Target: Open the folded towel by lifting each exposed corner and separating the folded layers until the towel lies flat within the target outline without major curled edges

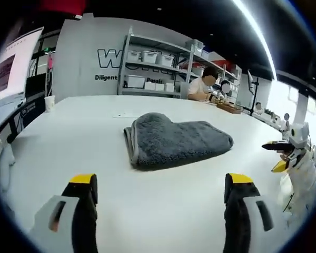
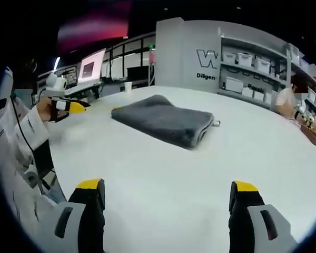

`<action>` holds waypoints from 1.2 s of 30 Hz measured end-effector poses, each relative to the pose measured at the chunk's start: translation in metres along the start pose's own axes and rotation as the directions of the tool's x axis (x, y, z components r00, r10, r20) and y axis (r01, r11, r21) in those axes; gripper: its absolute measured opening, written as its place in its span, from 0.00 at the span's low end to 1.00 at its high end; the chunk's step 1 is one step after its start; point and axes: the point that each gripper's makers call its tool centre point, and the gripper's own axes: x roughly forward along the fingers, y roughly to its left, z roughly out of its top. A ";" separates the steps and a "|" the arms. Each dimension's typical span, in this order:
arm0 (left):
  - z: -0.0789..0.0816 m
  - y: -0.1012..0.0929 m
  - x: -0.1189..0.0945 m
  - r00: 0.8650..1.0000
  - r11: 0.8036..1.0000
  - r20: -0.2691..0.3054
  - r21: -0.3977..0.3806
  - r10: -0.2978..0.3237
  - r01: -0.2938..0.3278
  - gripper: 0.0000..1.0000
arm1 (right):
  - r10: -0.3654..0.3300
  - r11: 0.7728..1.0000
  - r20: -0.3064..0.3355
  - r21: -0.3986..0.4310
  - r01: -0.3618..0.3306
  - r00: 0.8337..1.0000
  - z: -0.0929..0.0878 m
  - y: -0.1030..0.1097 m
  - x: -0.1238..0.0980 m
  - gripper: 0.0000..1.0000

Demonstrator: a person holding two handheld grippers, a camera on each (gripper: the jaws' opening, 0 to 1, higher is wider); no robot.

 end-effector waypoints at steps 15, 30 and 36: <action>0.003 -0.014 -0.026 0.999 0.998 0.034 -0.054 -0.031 0.033 0.99 | 0.013 0.999 -0.009 -0.047 -0.013 1.000 0.011 -0.001 0.012 0.95; -0.008 -0.008 -0.052 1.000 0.996 0.015 -0.086 0.007 -0.006 0.99 | 0.001 0.980 -0.012 -0.199 -0.003 1.000 0.039 -0.015 0.034 0.82; -0.003 -0.005 -0.062 0.999 0.996 0.036 -0.089 0.026 -0.022 0.99 | 0.025 0.968 0.000 -0.250 -0.024 1.000 0.051 -0.011 0.050 0.72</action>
